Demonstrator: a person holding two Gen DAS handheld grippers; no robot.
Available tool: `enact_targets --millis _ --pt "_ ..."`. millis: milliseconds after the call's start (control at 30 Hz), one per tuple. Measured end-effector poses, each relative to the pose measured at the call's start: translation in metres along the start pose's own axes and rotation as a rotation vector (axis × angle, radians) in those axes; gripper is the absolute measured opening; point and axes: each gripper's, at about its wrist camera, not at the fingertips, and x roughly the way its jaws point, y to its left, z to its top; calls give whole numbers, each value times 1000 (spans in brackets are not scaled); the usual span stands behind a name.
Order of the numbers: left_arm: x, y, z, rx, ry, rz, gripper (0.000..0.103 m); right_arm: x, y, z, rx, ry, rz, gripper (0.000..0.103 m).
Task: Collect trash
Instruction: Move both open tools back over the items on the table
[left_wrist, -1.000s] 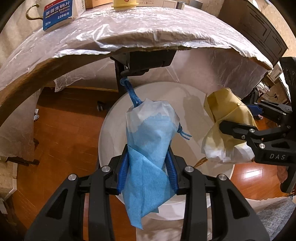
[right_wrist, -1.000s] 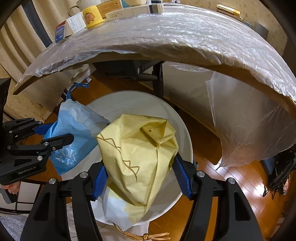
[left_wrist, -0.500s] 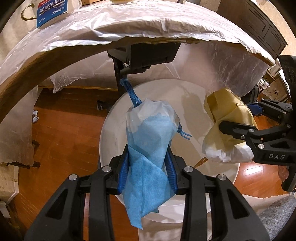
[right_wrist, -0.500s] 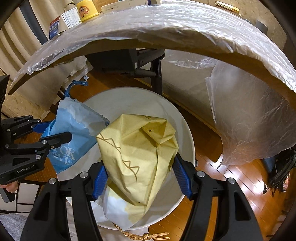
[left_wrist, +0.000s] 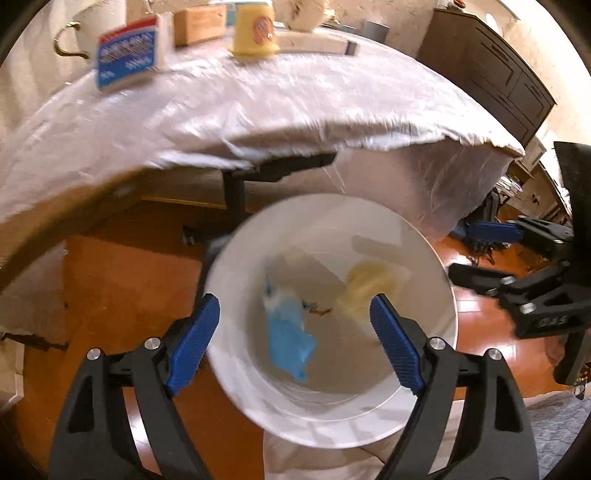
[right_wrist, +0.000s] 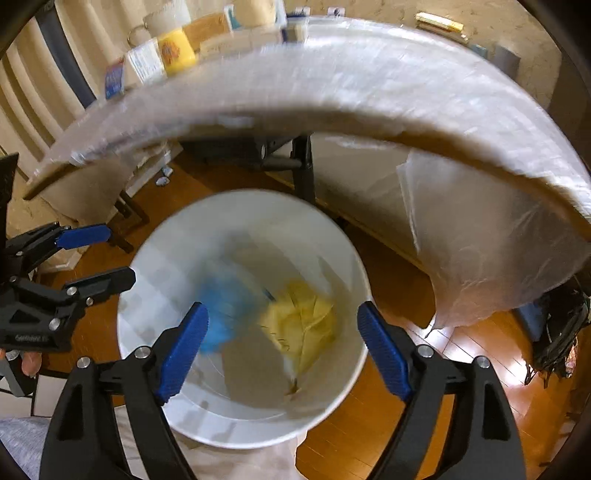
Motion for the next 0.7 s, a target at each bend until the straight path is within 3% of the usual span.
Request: enact_targets --millis 133,200,267,300,367,400,433,533,700 --pt "-50 4 7 -10 -105 -22 85 -59 5 11 -28 -152 -5 82" --pt "-88 6 17 -6 -212 -7 87 -94 11 22 -50 -278 -23 88" --pt "-126 9 30 -17 -348 53 102 -134 18 35 -71 -455 -40 99" --pt "-144 12 36 -29 -439 83 102 -155 22 41 -79 -572 -49 99" --pt "-165 19 45 -75 -571 137 102 -175 23 49 -71 -720 -32 99" --pt "-168 25 54 -117 -591 165 102 -178 22 55 -55 -770 -14 99" --pt "-166 32 63 -151 -580 173 102 -177 18 66 -36 -771 0 99" --pt "-149 52 89 -190 -474 93 102 -154 8 99 -4 -645 36 99" --pt "-125 64 111 -200 -412 144 102 -114 3 137 15 -525 47 99"
